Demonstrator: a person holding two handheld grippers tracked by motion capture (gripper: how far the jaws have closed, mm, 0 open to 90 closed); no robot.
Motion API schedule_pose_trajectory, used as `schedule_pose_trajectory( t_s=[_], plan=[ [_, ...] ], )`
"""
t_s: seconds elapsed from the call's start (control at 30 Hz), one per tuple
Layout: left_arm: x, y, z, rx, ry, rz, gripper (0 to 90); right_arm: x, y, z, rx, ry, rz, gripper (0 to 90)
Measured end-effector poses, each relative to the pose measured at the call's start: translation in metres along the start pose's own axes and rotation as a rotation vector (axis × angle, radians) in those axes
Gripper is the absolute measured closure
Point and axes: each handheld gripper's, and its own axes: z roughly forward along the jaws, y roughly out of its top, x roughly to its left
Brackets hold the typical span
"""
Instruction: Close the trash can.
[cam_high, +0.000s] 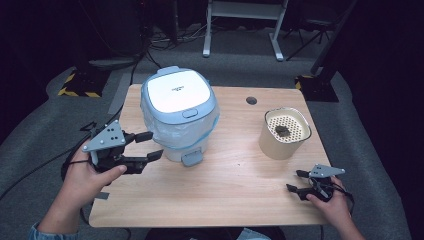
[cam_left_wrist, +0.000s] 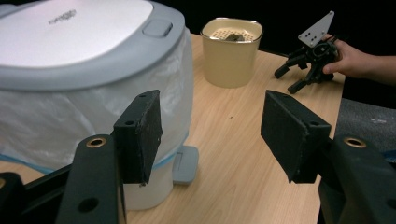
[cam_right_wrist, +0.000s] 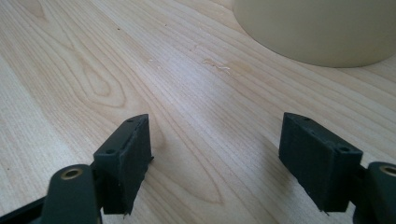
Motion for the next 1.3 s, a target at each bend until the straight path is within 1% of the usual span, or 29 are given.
schedule_pose_trajectory(
  t_s=[0.07,0.17,0.33,0.4,0.47,0.53,0.57,0.6,0.63,0.7,0.77,0.83,0.9,0.97,1.07,1.1,1.2,1.27,1.3],
  plan=[
    [-0.001,-0.009,0.002,0.000,-0.002,-0.005,38.0,0.000,0.000,0.000,0.000,0.001,0.001,25.4],
    [-0.003,-0.026,0.006,0.014,-0.014,-0.016,34.3,0.000,0.000,0.000,0.000,0.001,0.001,25.4],
    [-0.009,-0.058,0.015,0.012,-0.017,-0.038,34.8,0.000,0.000,0.000,0.000,0.002,-0.001,25.4],
    [-0.011,-0.070,0.019,0.004,-0.029,-0.048,34.8,0.000,0.000,0.000,0.000,0.003,-0.001,25.4],
    [-0.011,-0.083,0.025,-0.019,-0.057,-0.087,34.0,-0.001,0.000,0.000,0.000,0.004,-0.003,25.4],
    [-0.010,-0.094,0.031,-0.018,-0.066,-0.111,34.3,-0.001,0.000,0.000,0.000,0.004,-0.004,25.3],
    [-0.010,-0.099,0.033,-0.003,-0.060,-0.115,34.3,-0.001,0.000,0.000,0.000,0.003,-0.005,25.3],
    [-0.010,-0.103,0.035,0.010,-0.052,-0.110,34.3,-0.001,0.000,0.000,0.001,0.003,-0.005,25.3],
    [-0.009,-0.108,0.037,0.012,-0.048,-0.115,34.6,-0.001,0.000,0.000,0.000,0.003,-0.004,25.3],
    [-0.008,-0.116,0.040,0.022,-0.048,-0.140,34.7,-0.001,0.000,0.000,0.001,0.004,-0.004,25.3],
    [-0.006,-0.124,0.041,0.026,-0.038,-0.148,35.1,-0.001,0.000,0.000,0.000,0.004,-0.004,25.3],
    [-0.003,-0.133,0.043,0.028,-0.045,-0.174,35.1,-0.001,0.000,0.000,0.000,0.005,-0.005,25.3],
    [0.000,-0.141,0.046,0.044,-0.040,-0.185,35.0,-0.001,0.000,0.000,0.001,0.007,-0.007,25.3],
    [0.002,-0.148,0.049,0.075,-0.031,-0.188,34.9,-0.001,0.000,0.000,0.000,0.008,-0.007,25.3],
    [0.005,-0.155,0.052,0.124,-0.004,-0.167,34.6,-0.001,0.000,0.000,0.000,0.006,-0.008,25.3],
    [0.006,-0.157,0.053,0.134,0.000,-0.174,34.3,-0.001,0.000,0.000,0.000,0.007,-0.007,25.3],
    [0.007,-0.162,0.056,0.178,0.020,-0.163,33.5,-0.001,0.000,0.000,0.001,0.007,-0.007,25.3],
    [0.007,-0.165,0.059,0.226,0.040,-0.152,32.8,-0.001,0.000,0.000,0.000,0.007,-0.007,25.3],
    [0.007,-0.166,0.061,0.240,0.043,-0.149,32.7,-0.001,0.000,0.000,0.000,0.007,-0.007,25.3]
  ],
)
